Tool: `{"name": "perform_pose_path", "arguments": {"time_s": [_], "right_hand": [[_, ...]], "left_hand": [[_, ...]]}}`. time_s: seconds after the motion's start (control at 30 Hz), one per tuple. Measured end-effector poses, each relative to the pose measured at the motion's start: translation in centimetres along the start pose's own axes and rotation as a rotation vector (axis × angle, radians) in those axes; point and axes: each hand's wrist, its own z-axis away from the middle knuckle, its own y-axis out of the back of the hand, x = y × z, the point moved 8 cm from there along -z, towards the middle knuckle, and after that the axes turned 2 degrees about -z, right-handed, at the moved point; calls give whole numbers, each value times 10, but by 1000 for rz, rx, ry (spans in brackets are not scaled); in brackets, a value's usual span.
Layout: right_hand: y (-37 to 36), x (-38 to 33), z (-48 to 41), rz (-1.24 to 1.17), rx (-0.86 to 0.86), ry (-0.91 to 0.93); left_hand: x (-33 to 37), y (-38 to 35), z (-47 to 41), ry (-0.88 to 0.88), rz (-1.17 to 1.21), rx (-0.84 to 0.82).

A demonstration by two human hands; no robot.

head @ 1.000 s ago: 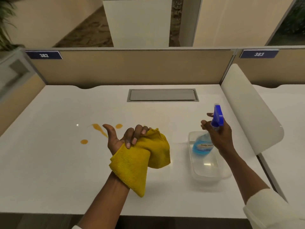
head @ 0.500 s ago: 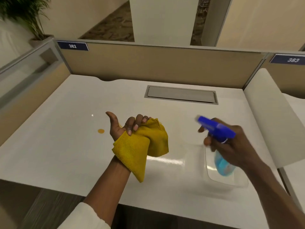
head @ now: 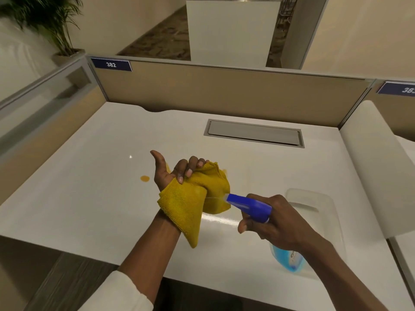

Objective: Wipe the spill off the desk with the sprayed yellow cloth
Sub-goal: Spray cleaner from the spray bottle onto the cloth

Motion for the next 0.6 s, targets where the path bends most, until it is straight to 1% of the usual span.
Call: {"name": "perform_pose_path", "arguments": {"time_s": [0.1, 0.3, 0.47, 0.6], "right_hand": [[3, 2, 4, -20, 2, -27], [14, 7, 12, -55, 76, -68], [4, 3, 16, -25, 49, -62], [4, 11, 19, -52, 68, -93]], "left_hand": [[1, 0, 1, -10, -3, -4], [-5, 3, 0, -1, -8, -8], [-14, 0, 1, 7, 8, -14], [-19, 0, 4, 17, 2, -34]]}}
